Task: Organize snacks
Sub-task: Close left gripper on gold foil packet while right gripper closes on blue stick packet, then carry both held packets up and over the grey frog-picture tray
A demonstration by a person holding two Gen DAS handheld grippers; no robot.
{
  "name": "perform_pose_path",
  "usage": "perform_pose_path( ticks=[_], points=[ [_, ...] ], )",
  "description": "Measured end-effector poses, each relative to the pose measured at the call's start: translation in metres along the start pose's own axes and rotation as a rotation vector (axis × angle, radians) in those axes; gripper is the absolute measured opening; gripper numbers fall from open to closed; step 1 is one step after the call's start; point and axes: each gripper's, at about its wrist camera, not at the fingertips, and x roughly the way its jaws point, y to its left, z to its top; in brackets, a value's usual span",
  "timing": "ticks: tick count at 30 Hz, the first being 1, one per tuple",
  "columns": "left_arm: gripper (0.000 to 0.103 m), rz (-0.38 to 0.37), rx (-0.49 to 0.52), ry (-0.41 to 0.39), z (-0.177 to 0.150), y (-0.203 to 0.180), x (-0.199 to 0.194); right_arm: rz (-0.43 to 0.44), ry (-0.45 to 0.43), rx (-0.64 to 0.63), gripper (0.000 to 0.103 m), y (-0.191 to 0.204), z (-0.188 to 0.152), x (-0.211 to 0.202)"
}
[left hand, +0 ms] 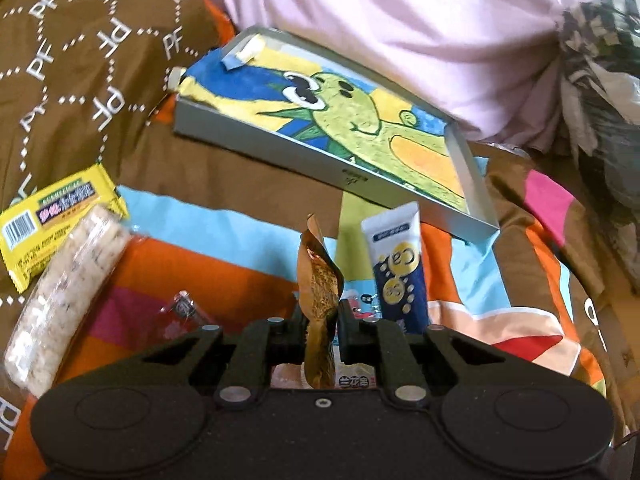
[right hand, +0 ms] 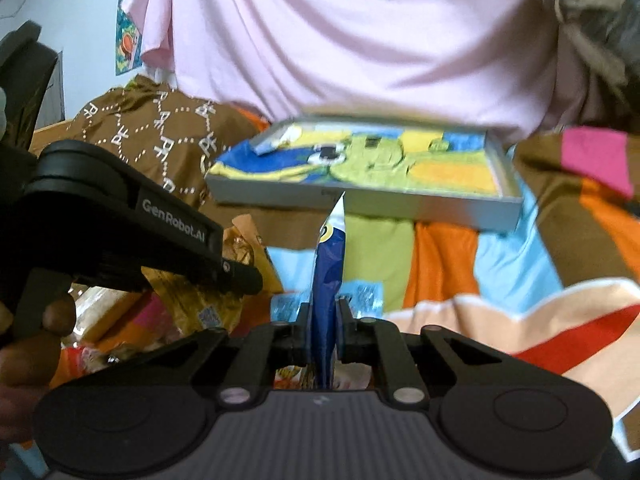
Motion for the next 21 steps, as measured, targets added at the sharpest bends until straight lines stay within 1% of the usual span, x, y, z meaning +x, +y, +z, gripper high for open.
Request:
perform_pose_path(
  ticks=[3, 7, 11, 14, 19, 21],
  points=[
    [0.014, -0.004, 0.003, -0.022, 0.003, -0.003, -0.002, -0.014, -0.087, 0.010, 0.012, -0.004, 0.003, -0.007],
    [0.014, -0.021, 0.012, -0.073, 0.018, -0.009, -0.001, -0.040, -0.204, 0.027, 0.012, -0.017, 0.012, -0.009],
    [0.015, -0.038, 0.034, -0.156, 0.043, -0.022, 0.005, -0.067, -0.303, 0.080, 0.012, -0.034, 0.025, 0.001],
    [0.015, -0.056, 0.014, -0.205, 0.064, -0.032, 0.016, -0.053, -0.346, 0.158, 0.012, -0.049, 0.035, 0.014],
    [0.015, -0.084, -0.001, -0.276, 0.096, -0.048, 0.037, -0.013, -0.414, 0.189, 0.012, -0.066, 0.054, 0.033],
    [0.015, -0.087, -0.009, -0.293, 0.106, -0.052, 0.048, -0.005, -0.422, 0.233, 0.012, -0.074, 0.063, 0.047]
  ],
)
